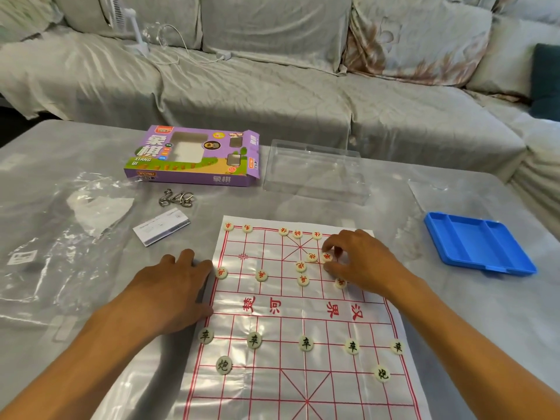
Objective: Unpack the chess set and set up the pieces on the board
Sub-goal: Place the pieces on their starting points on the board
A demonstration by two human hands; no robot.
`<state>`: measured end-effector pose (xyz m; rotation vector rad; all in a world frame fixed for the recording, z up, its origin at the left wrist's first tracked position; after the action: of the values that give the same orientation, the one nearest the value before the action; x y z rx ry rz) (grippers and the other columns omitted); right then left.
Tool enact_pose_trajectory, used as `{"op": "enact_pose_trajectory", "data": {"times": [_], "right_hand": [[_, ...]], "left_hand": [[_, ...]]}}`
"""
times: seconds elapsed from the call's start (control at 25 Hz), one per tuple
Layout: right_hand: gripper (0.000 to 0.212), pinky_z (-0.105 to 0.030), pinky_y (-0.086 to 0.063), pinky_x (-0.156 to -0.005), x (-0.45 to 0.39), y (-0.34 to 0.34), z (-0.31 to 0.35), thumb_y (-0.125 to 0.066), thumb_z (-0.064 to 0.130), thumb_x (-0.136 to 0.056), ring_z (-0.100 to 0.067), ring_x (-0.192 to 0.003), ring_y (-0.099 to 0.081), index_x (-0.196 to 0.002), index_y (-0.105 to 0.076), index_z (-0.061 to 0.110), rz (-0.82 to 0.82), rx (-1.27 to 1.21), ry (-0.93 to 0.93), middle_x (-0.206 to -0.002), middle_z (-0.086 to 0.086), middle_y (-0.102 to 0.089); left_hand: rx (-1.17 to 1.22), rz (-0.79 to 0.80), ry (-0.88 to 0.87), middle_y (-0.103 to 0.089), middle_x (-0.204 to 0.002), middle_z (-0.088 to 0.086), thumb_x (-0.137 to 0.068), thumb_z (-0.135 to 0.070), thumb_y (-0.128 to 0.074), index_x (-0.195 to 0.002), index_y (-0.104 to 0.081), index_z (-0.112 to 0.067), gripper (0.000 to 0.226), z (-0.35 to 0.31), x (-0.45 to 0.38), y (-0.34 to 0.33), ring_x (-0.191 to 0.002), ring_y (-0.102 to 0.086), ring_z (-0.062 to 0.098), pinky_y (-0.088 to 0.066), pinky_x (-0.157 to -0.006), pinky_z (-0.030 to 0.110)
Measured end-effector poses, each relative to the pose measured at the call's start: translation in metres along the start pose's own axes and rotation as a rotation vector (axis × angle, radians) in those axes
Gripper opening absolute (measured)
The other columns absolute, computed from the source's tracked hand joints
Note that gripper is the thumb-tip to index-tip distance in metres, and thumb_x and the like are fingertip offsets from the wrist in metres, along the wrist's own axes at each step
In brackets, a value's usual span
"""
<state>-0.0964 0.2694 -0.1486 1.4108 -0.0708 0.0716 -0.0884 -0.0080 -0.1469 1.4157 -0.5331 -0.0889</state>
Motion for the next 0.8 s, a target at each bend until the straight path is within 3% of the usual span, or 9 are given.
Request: {"op": "enact_pose_trajectory", "data": {"times": [0.12,0.24,0.36,0.68,0.8], "right_hand": [[0.032,-0.024,-0.049,-0.086,0.0,-0.002,0.0,-0.062,0.044,-0.088,-0.009,-0.091,-0.051,-0.114,-0.066,0.026,-0.019,0.007,-0.007,-0.114,0.005,-0.064],[0.034,-0.022,-0.047,-0.078,-0.005,0.008,-0.013,-0.063,0.045,-0.087,-0.009,-0.083,-0.051,-0.112,-0.066,0.023,-0.079,-0.005,-0.074,-0.103,0.005,-0.063],[0.032,-0.025,-0.05,-0.08,-0.02,0.02,-0.027,-0.063,0.047,-0.086,-0.01,-0.085,-0.052,-0.108,-0.067,0.024,-0.129,-0.019,-0.111,-0.104,0.003,-0.066],[0.034,-0.027,-0.052,-0.079,-0.038,0.008,-0.022,-0.067,0.049,-0.083,-0.012,-0.084,-0.057,-0.105,-0.067,0.023,-0.059,-0.059,-0.118,-0.104,0.003,-0.067],[0.037,-0.025,-0.046,-0.085,-0.039,0.013,0.0,-0.065,0.049,-0.084,-0.012,-0.098,-0.052,-0.114,-0.063,0.027,-0.123,-0.04,-0.001,-0.115,0.006,-0.062]], "left_hand": [[0.01,-0.003,-0.007,-0.029,-0.144,-0.006,-0.085,-0.064,-0.052,-0.145,-0.019,-0.036,0.074,0.0,0.001,0.0,-0.123,-0.042,0.015,-0.047,-0.084,0.024],[0.007,-0.015,-0.015,-0.028,-0.144,-0.006,-0.085,-0.064,-0.051,-0.145,-0.018,-0.035,0.074,0.0,0.001,0.0,-0.124,-0.041,0.015,-0.047,-0.084,0.024],[0.012,-0.018,-0.016,-0.028,-0.144,-0.005,-0.086,-0.064,-0.05,-0.145,-0.018,-0.035,0.074,0.0,0.001,0.002,-0.124,-0.041,0.015,-0.047,-0.084,0.024],[0.015,-0.007,-0.025,-0.027,-0.144,-0.005,-0.087,-0.062,-0.05,-0.146,-0.017,-0.035,0.073,-0.003,0.001,0.003,-0.124,-0.04,0.015,-0.046,-0.085,0.023],[0.013,-0.003,-0.023,-0.028,-0.144,-0.005,-0.087,-0.062,-0.051,-0.146,-0.017,-0.034,0.073,-0.003,0.002,0.003,-0.124,-0.04,0.014,-0.044,-0.084,0.022]]}}
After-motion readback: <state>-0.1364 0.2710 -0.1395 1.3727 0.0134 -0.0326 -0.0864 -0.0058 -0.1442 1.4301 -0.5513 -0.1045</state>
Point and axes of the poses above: each hand's wrist, its own x-axis away from the middle knuckle, its own y-axis out of the back of the hand, z = x × y, the point moved 7 cm from there along -x, towards the middle knuckle
